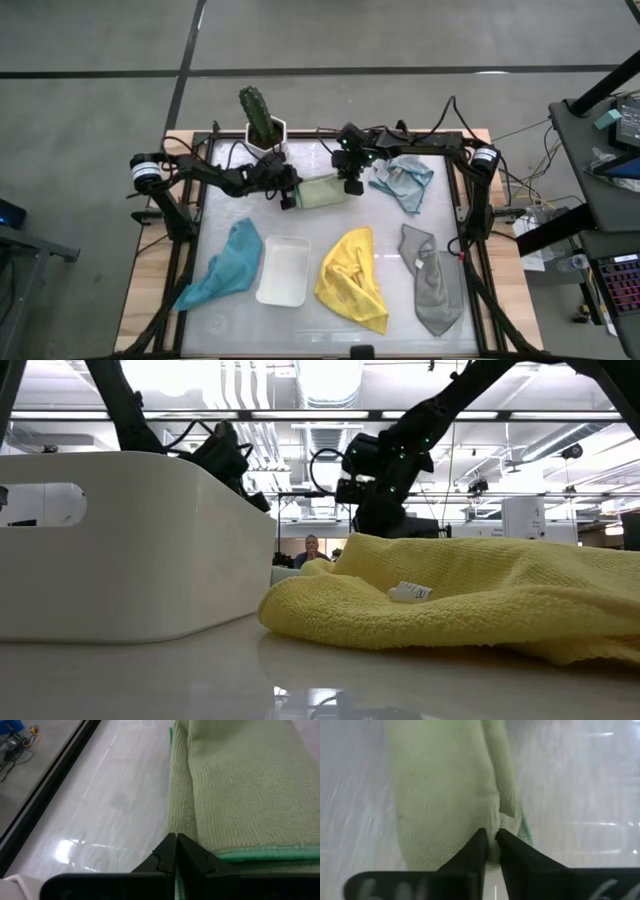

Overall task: Fold microfiber towels
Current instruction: Fold the green microfiber towel

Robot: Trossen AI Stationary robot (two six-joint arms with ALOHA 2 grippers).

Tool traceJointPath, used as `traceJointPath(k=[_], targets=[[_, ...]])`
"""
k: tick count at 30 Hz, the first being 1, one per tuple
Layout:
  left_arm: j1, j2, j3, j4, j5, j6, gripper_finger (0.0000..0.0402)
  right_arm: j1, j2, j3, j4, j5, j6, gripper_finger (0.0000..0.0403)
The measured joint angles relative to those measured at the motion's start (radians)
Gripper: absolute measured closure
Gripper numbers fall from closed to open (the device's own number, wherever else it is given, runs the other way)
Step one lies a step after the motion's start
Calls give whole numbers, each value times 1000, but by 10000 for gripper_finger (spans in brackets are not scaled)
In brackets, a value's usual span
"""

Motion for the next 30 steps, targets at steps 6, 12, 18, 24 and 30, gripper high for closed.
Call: traceJointPath(k=[6,12,18,24,30], targets=[[8,0,-4,1,3,4,402,-10,-1,59,-20,12,-1,285],[9,8,-5,2,2,3,402,-8,-2,90,-8,-3,-1,239],[11,19,-5,0,0,-4,402,-2,13,87,60,-119,41,226],[11,22,-5,-1,-1,-5,402,25,67,84,123,-141,48,225],[11,22,-6,-1,-1,-5,401,28,103,84,148,-138,40,225]])
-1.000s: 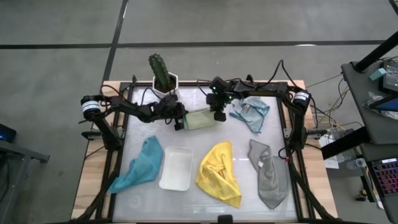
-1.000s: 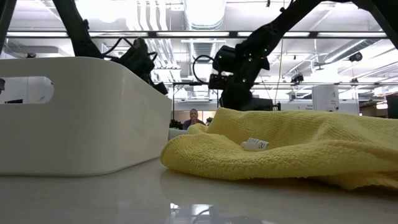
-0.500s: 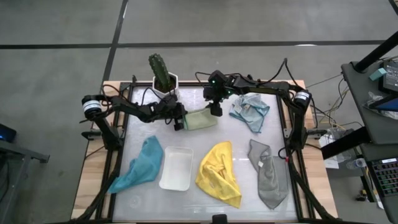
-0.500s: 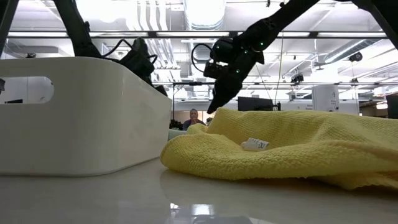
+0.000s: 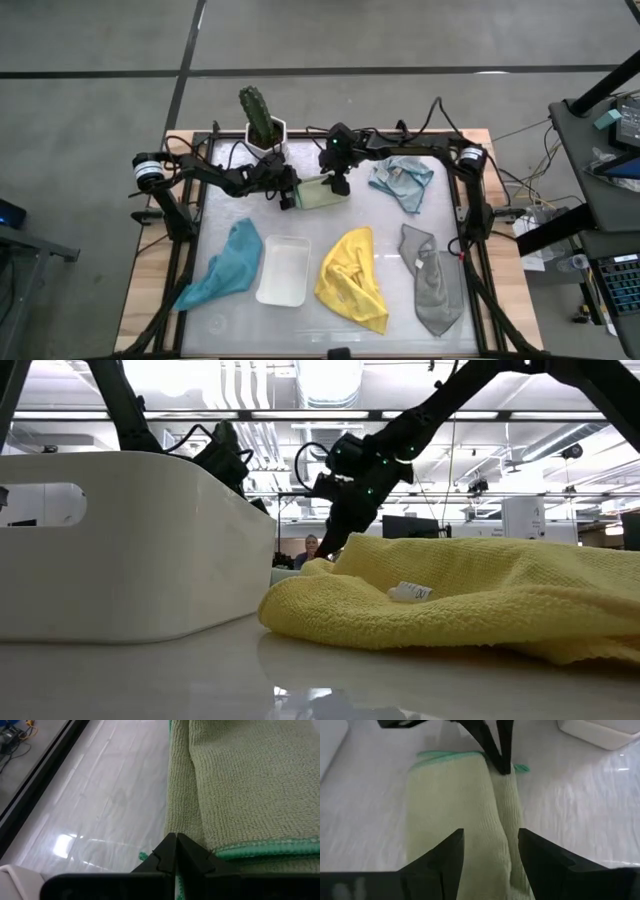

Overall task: Fold microfiber towels
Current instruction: Fold the green microfiber towel

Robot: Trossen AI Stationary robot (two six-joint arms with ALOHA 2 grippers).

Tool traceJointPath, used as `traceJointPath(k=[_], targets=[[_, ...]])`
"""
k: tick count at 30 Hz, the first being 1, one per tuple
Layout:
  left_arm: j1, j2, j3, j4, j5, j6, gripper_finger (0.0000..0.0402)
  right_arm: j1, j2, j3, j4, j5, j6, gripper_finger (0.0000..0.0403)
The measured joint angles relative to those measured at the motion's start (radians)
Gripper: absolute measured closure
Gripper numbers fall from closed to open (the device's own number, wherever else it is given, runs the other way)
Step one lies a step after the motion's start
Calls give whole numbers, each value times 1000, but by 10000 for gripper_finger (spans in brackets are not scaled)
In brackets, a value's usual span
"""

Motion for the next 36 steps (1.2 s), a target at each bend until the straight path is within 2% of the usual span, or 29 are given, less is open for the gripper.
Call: traceJointPath(k=[12,19,26,32,36], targets=[[0,0,0,0,1,0,402,2,81,0,82,-4,-43,232],[0,0,-1,0,2,0,401,6,89,-1,87,-6,-82,282],[0,17,-2,1,12,0,402,6,90,0,97,-7,-99,385],[0,52,5,15,16,-3,401,6,66,0,100,-1,-98,394],[0,51,6,11,26,-2,401,6,37,0,111,56,-90,394]])
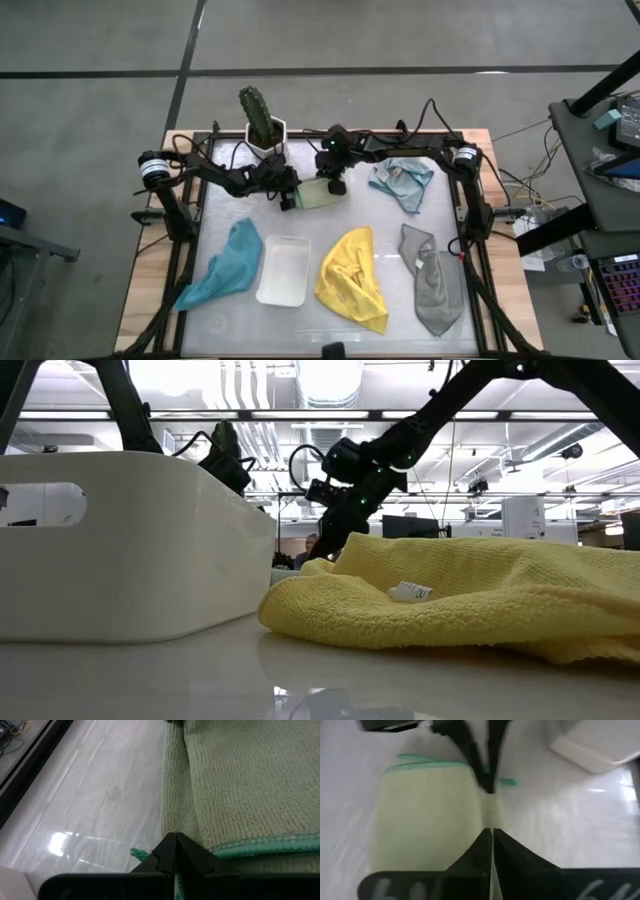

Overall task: Fold microfiber towels
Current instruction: Fold the green microfiber towel

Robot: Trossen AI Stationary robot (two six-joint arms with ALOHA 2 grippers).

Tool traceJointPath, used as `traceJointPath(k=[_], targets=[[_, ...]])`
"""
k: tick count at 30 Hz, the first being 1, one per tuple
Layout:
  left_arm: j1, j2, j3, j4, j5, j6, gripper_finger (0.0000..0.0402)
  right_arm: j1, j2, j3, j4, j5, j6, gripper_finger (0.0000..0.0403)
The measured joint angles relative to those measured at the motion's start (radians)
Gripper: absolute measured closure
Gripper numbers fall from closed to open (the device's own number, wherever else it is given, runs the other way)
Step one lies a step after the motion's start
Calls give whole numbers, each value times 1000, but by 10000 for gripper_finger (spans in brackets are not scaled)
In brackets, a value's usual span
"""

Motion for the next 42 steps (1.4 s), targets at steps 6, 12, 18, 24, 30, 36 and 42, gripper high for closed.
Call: traceJointPath(k=[6,12,18,24,30,36,42], targets=[[0,-2,0,-4,5,2,401,-1,-5,7,16,-33,38,394],[0,-2,0,-5,6,2,401,3,5,7,17,-122,75,365],[0,-2,-2,1,7,2,401,2,42,7,21,-122,95,298],[0,-2,-4,7,8,2,401,2,80,7,22,-120,79,251],[0,-2,-4,9,8,2,401,2,82,7,23,-122,61,277],[-1,-2,-4,12,8,2,401,2,82,7,23,-136,34,382],[-1,-2,-6,15,17,3,401,2,62,5,29,-137,31,393]])
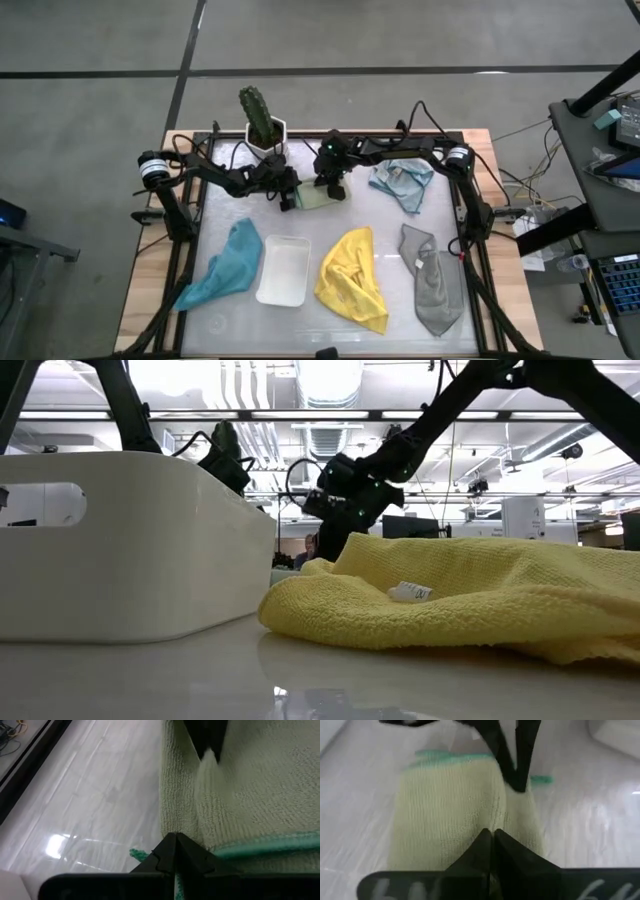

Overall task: Fold microfiber towels
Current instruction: Fold the green microfiber towel

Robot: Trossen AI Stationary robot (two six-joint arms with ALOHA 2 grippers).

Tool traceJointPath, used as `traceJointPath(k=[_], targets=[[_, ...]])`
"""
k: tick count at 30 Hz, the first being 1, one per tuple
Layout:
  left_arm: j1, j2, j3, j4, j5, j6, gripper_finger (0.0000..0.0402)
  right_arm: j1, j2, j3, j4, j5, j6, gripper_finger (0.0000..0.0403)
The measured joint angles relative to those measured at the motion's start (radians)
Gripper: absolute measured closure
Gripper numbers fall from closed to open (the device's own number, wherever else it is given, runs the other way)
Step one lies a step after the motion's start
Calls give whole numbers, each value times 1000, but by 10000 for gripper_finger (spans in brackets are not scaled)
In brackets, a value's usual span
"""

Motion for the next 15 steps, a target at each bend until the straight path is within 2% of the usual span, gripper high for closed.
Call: traceJointPath(k=[3,7,12,15], targets=[[0,0,-2,2,5,0,401,0,-31,0,23,21,-9,394],[0,0,-2,2,15,0,401,0,-50,0,53,105,-28,394],[0,0,0,1,23,1,402,0,-33,0,96,117,-37,394],[0,0,0,1,24,1,401,0,-2,0,137,159,-37,394]])
